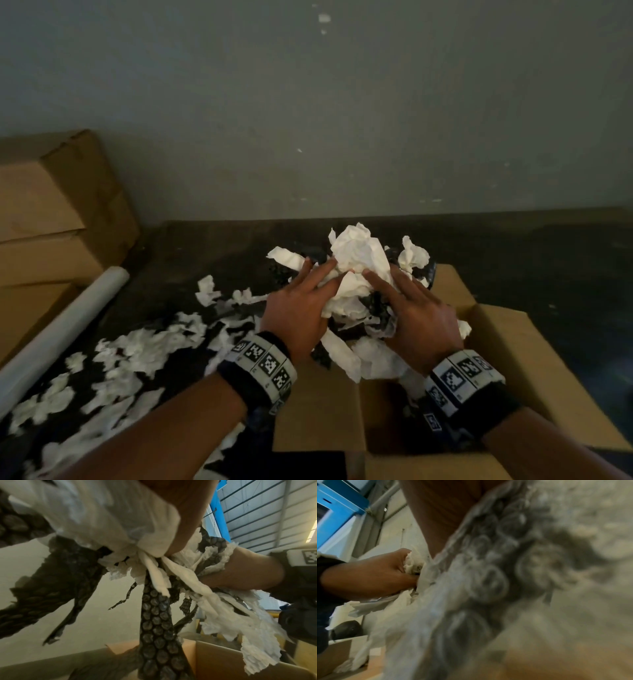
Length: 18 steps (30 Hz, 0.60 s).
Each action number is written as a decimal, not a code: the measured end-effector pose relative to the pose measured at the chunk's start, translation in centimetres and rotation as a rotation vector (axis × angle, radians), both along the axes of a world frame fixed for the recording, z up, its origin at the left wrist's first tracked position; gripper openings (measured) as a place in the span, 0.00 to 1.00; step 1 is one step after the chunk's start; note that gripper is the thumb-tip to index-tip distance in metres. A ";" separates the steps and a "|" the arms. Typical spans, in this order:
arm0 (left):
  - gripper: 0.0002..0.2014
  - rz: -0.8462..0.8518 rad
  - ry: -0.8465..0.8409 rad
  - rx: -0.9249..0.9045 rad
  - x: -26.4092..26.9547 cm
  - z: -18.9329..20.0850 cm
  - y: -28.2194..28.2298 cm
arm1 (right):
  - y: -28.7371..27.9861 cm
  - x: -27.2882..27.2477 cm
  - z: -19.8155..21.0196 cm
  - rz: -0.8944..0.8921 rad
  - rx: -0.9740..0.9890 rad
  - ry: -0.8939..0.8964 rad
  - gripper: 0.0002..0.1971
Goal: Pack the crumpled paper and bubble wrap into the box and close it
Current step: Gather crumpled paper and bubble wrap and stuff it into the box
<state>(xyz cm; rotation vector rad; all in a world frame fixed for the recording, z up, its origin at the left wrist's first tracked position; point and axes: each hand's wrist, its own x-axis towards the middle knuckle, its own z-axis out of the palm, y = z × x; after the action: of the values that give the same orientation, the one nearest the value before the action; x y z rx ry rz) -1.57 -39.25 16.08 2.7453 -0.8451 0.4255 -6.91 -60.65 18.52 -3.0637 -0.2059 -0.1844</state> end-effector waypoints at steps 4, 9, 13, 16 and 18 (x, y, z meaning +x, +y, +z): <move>0.34 -0.047 0.144 0.068 -0.4 -2.2 -7.3 | -6.5 -1.2 -2.2 -0.070 0.014 0.079 0.45; 0.32 -0.030 0.286 0.106 0.3 -6.3 -13.5 | -12.0 -0.3 -6.0 -0.111 0.004 0.209 0.42; 0.31 0.009 0.380 0.087 1.0 -9.0 -16.4 | -14.4 1.7 -8.4 -0.108 0.027 0.322 0.44; 0.34 0.004 0.511 0.064 1.1 -10.7 -17.8 | -15.8 2.8 -10.1 -0.098 0.072 0.446 0.53; 0.44 -0.026 0.619 0.113 1.3 -11.7 -18.4 | -16.4 3.2 -11.1 -0.087 0.053 0.576 0.65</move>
<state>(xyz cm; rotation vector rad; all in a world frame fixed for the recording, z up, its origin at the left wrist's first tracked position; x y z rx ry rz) -0.28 -57.69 4.42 2.6996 -0.7433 -0.4735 -3.71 -77.05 7.41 -2.9189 -0.0312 0.6664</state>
